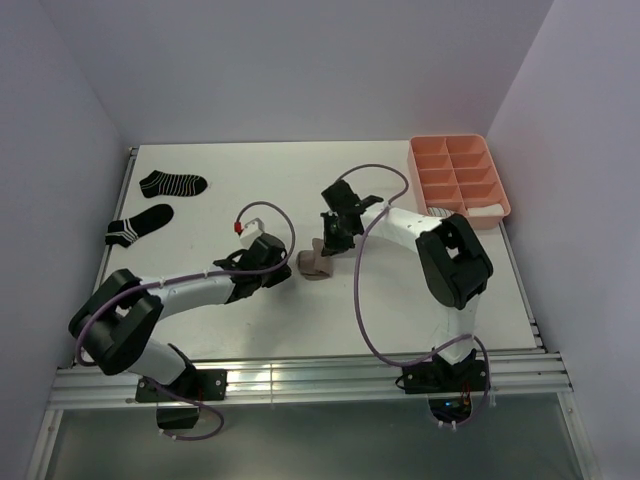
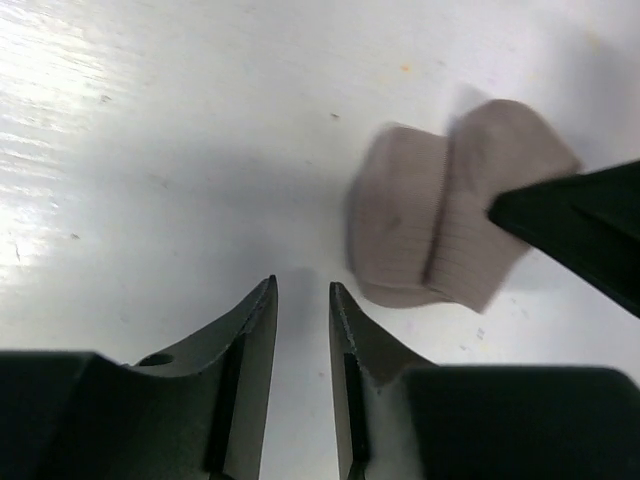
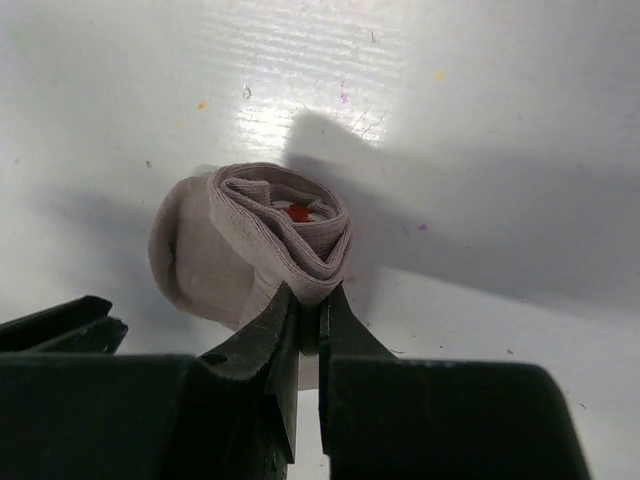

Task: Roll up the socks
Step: Roll the sock at the center of the board.

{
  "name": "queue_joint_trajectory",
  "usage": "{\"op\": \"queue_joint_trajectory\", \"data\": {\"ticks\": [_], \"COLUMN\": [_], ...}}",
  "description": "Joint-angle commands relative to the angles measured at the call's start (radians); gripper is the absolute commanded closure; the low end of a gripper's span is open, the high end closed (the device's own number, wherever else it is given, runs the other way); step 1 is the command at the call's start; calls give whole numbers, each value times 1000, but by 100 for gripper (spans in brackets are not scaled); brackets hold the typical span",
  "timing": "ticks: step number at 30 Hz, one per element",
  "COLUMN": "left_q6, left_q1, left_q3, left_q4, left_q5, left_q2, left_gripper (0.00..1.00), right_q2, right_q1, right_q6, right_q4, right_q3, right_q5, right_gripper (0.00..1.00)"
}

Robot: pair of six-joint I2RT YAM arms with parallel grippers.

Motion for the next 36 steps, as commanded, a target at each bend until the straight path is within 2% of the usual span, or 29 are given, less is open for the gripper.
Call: {"op": "queue_joint_trajectory", "data": {"ticks": [1,5,6,7,11,16,21,24,31,36], "left_q6": [26,34,41,64,119,182,239,274,353,369], "left_q1": [14,13,13,10,-16,-154,-285,-322,-366,-374], "left_q3": [57,79,63,48,8,54,143,189,348,404], "left_q4": [15,30,63,111,127,62,10,5,-42,-62], "left_q5": [-20,-8,-4,-1,-47,-185,-329,-406,-518,-546], "left_q2": [61,90,74,54,-49,-51,33,92,277,357], "left_gripper": [69,70,68,62,54,48,46,44,39,38], "right_q2": [63,120,132,155,209,295,350,372,401,396], "right_q1": [23,53,60,64,84,119,132,133,138,139], "right_q6": [-53,-46,-40,-33,-8,9,16,16,32,33], "right_q4": [-180,-296,-315,-338,-436,-551,-637,-669,-678,-669], "right_q3": [80,155,187,204,293,413,506,552,577,559], "right_q5": [155,214,223,234,263,281,249,232,183,162], "right_gripper": [100,100,100,100,100,100,100,100,100,100]}}
